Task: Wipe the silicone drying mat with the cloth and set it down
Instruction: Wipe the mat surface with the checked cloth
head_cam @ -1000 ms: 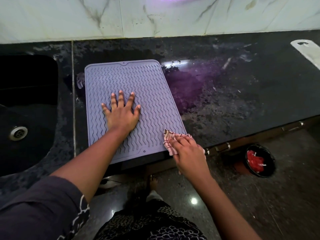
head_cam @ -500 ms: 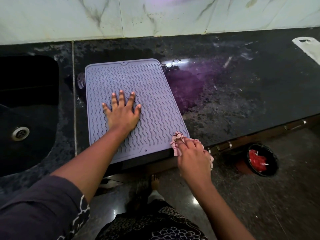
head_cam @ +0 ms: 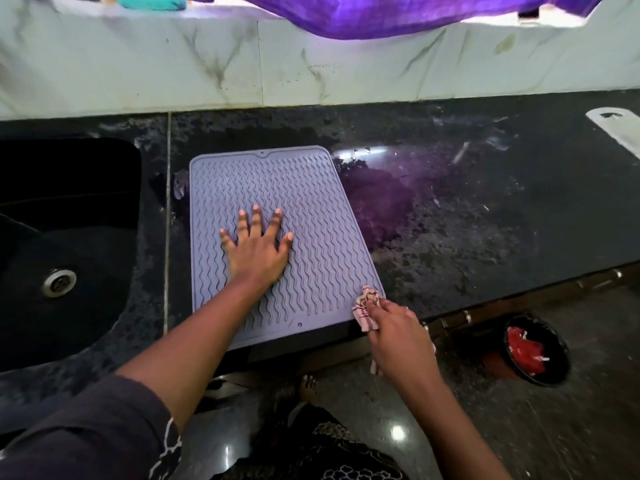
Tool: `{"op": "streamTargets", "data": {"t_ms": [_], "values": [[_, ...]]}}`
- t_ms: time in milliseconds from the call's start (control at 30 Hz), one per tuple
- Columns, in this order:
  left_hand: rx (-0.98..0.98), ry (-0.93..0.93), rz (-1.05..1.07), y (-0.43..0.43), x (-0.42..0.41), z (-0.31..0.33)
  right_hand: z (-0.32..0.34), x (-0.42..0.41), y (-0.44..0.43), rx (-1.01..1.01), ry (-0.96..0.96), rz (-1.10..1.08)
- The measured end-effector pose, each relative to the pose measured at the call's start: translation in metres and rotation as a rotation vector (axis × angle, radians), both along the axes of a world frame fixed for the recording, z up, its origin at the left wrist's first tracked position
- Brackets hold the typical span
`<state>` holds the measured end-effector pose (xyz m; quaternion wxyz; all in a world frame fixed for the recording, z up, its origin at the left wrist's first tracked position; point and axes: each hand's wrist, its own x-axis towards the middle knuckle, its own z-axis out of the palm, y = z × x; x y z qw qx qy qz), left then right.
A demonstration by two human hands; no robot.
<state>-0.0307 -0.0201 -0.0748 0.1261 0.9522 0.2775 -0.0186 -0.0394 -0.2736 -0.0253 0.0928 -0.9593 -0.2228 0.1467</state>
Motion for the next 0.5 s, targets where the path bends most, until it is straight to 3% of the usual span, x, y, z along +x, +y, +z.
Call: {"op": "streamTargets", "data": {"t_ms": [100,300,500], "values": [[-0.048,-0.018,0.0,0.008,0.003,0.009,0.023,0.021,0.024,0.116,0.085,0.017],[-0.017,-0.176,0.1,0.054,0.032,0.032,0.048,0.091,0.111,0.265,0.049,0.098],[0.011,-0.097,0.148,0.114,0.074,0.02,0.036,0.174,0.225,0.389,-0.088,0.17]]}}
